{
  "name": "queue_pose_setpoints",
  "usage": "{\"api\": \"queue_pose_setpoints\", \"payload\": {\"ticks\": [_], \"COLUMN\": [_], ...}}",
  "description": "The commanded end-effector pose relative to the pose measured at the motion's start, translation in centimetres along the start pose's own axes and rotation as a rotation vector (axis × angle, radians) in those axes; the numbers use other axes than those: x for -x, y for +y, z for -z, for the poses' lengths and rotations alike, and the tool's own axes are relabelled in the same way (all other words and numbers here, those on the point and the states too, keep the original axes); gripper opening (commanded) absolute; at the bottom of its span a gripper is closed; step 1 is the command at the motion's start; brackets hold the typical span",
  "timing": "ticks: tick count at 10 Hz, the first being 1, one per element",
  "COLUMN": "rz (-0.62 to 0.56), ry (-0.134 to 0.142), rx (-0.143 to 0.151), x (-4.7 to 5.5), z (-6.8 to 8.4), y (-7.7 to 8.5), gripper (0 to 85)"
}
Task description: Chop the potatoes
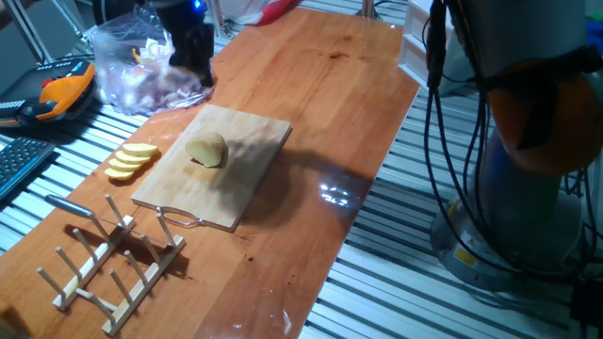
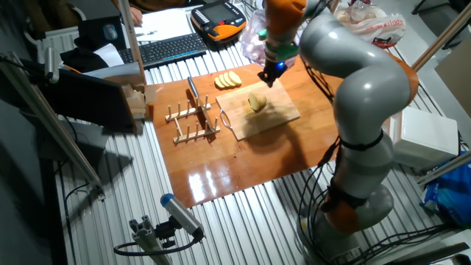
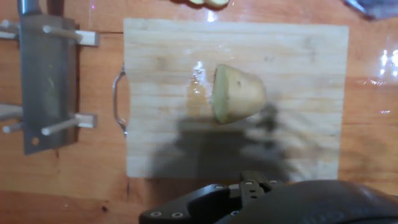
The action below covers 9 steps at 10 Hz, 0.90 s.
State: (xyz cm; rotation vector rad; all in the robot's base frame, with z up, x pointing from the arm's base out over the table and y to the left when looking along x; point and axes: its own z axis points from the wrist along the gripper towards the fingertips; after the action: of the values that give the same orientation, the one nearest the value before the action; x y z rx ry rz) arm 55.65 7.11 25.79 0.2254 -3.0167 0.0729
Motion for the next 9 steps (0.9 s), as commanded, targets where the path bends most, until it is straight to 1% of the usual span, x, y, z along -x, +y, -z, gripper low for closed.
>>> {"api": "queue_pose_setpoints", "payload": {"ticks": [1,2,3,5,6,7,8,9], "rz": [-0.003,-0.026,-0.037,-0.051,-0.050,-0.055,-0.047,-0.042], "ry": [0.006,0.004,0.002,0.006,0.005,-0.002,0.002,0.009], "rx": [-0.009,0.013,0.016,0.036,0.034,0.029,0.016,0.024], "x": [1.6,1.5,1.2,1.0,0.9,1.0,1.2,1.1], "z": [-0.2,-0.9,-1.4,-2.3,-2.8,-3.3,-3.7,-4.0], "y": [12.5,13.4,14.0,15.1,15.5,15.8,16.0,16.2], "gripper": [0.0,0.0,0.0,0.0,0.0,0.0,0.0,0.0]}}
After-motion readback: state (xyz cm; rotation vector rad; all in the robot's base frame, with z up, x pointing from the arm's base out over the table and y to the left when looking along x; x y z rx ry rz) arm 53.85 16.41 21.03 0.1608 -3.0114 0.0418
